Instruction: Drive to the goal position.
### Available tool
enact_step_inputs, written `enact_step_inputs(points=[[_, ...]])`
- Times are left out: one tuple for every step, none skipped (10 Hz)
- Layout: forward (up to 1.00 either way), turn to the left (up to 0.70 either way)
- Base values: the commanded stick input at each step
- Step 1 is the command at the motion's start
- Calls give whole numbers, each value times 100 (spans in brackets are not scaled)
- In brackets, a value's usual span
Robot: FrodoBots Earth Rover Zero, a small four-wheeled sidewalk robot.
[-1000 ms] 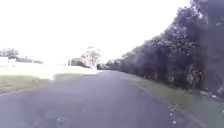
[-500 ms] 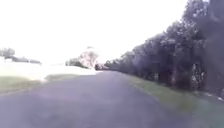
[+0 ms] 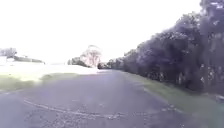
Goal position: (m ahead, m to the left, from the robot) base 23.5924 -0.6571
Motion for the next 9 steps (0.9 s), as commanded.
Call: enact_step_inputs(points=[[100, 0], [100, 0], [100, 0], [100, 0], [100, 0], [100, 0], [100, 0], [100, 0], [100, 0]])
